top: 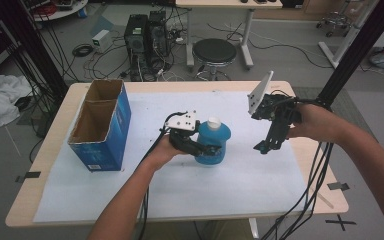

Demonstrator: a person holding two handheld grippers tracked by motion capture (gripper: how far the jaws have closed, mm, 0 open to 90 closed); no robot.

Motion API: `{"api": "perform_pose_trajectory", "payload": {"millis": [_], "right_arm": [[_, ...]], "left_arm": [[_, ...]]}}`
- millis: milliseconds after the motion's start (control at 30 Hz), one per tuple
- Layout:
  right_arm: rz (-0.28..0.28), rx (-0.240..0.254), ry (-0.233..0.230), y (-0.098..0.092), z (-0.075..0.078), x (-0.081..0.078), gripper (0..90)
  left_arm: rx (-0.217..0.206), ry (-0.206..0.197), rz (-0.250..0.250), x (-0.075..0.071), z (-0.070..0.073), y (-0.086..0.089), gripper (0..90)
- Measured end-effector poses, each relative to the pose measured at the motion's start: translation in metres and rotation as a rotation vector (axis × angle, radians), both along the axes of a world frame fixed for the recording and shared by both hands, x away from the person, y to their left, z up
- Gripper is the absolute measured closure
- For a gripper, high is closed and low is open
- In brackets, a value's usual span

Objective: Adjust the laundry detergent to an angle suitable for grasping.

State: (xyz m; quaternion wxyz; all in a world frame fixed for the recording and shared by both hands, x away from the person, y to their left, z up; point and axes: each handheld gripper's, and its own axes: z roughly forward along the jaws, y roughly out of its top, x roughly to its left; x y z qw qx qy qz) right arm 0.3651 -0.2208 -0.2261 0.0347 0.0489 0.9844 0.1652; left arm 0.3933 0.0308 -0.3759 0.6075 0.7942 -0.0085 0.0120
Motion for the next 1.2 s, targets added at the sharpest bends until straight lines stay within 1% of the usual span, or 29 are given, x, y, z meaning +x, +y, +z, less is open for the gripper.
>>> {"api": "perform_pose_trajectory", "payload": {"millis": [67,167,267,400,567,700,900,1067,1200], "right_arm": [[-0.001,-0.003,0.001,0.0,0.0,0.0,1.5],[0.0,-0.001,0.001,0.0,0.0,0.001,1.5],[0.0,-0.001,0.001,0.0,0.0,0.001,1.5],[-0.002,-0.002,0.0,0.0,0.0,0.001,1.5],[-0.003,-0.003,0.0,0.0,0.0,0.001,1.5],[-0.002,-0.007,0.003,0.001,-0.001,0.002,1.5],[0.001,-0.01,0.005,0.003,-0.002,0.003,1.5],[-0.001,-0.01,0.009,0.002,-0.002,0.003,1.5],[-0.003,-0.01,0.008,0.003,-0.002,0.003,1.5]], "left_arm": [[0.008,0.013,-0.026,0.0,-0.002,-0.002,44.9],[0.018,0.01,-0.043,0.0,-0.004,-0.003,45.0],[0.014,0.023,-0.043,0.001,-0.006,-0.004,45.0],[0.019,0.025,-0.037,0.001,-0.01,-0.005,45.0],[0.025,0.046,-0.037,-0.002,-0.02,-0.005,44.9],[0.028,0.051,-0.036,-0.004,-0.025,-0.004,44.9],[0.037,0.046,-0.03,-0.005,-0.03,-0.007,45.0],[0.028,0.061,-0.028,-0.003,-0.032,-0.004,44.9],[0.026,0.059,-0.041,-0.002,-0.033,0.0,44.6]]}}
